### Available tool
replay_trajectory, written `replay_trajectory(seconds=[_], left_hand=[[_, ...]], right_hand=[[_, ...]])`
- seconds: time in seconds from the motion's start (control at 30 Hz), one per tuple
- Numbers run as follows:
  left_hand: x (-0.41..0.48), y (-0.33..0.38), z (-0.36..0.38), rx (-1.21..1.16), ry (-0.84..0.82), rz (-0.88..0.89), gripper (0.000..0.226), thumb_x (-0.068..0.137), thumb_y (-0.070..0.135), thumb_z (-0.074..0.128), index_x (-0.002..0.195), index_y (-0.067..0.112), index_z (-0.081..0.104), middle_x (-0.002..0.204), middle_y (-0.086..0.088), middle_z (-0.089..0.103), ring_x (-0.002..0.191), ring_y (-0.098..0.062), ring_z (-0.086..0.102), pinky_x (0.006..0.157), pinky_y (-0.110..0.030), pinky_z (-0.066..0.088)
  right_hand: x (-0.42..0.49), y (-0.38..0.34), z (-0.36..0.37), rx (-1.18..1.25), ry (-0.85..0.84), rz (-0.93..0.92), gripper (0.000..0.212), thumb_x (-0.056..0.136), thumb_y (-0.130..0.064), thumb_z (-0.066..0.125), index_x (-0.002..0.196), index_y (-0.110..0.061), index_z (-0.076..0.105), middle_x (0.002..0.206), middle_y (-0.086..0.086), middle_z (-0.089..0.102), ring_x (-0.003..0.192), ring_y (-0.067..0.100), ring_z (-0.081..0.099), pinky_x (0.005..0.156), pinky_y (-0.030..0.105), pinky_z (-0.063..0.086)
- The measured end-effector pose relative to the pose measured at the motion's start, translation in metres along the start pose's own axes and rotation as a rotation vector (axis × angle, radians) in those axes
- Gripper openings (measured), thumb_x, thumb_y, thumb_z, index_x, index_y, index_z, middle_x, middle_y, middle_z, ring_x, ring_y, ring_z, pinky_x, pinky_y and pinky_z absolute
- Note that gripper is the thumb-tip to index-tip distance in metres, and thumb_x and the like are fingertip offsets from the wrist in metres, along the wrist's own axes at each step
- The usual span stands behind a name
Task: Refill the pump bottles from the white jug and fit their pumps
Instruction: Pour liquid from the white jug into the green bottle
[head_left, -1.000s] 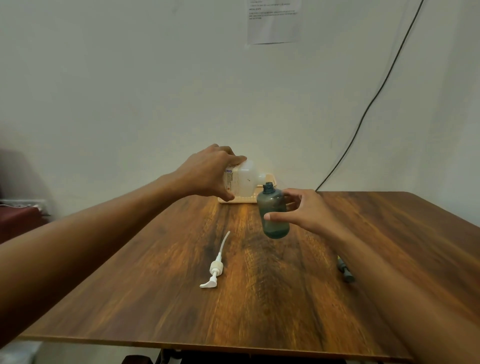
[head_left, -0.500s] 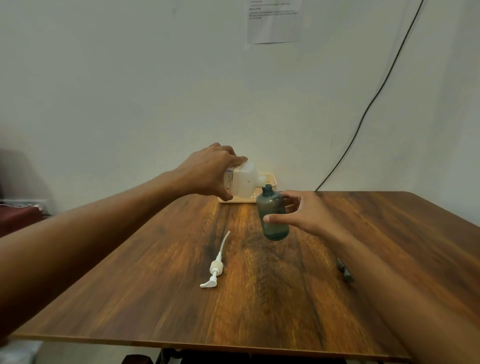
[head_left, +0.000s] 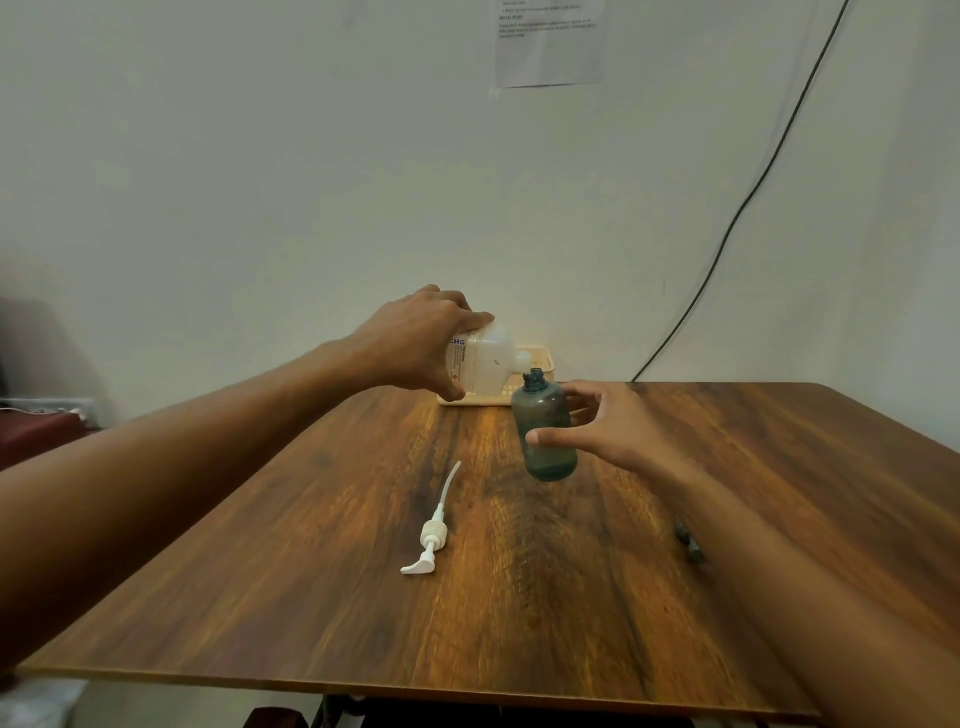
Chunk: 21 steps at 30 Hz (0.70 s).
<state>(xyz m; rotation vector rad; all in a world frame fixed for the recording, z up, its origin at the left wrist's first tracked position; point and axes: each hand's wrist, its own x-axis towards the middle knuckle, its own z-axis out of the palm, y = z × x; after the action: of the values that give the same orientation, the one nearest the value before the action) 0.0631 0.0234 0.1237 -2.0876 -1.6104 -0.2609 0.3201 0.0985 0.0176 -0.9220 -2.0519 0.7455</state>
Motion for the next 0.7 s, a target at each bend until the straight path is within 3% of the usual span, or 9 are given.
replay_trajectory(seconds=[0.07, 0.7], left_hand=[[0.0003, 0.0003, -0.0008, 0.003, -0.001, -0.002, 0.101, 0.071, 0.055, 0.086, 0.157, 0.027, 0.039, 0.139, 0.000, 0.056, 0.126, -0.019, 0.048, 0.086, -0.027, 0.044], [0.0022, 0.0013, -0.0041, 0.015, 0.000, 0.013, 0.102, 0.072, 0.055, 0.085, 0.157, 0.027, 0.038, 0.139, 0.000, 0.056, 0.127, -0.020, 0.048, 0.084, -0.026, 0.043]], right_hand=[[0.0005, 0.0004, -0.0003, 0.002, 0.001, -0.003, 0.071, 0.074, -0.041, 0.095, 0.138, -0.024, 0.069, 0.133, -0.001, 0.075, 0.118, 0.015, 0.068, 0.085, 0.022, 0.057], [0.0009, 0.0024, -0.0015, 0.002, 0.004, -0.006, 0.069, 0.073, -0.042, 0.095, 0.136, -0.026, 0.070, 0.132, -0.002, 0.074, 0.118, 0.015, 0.068, 0.083, 0.021, 0.057]])
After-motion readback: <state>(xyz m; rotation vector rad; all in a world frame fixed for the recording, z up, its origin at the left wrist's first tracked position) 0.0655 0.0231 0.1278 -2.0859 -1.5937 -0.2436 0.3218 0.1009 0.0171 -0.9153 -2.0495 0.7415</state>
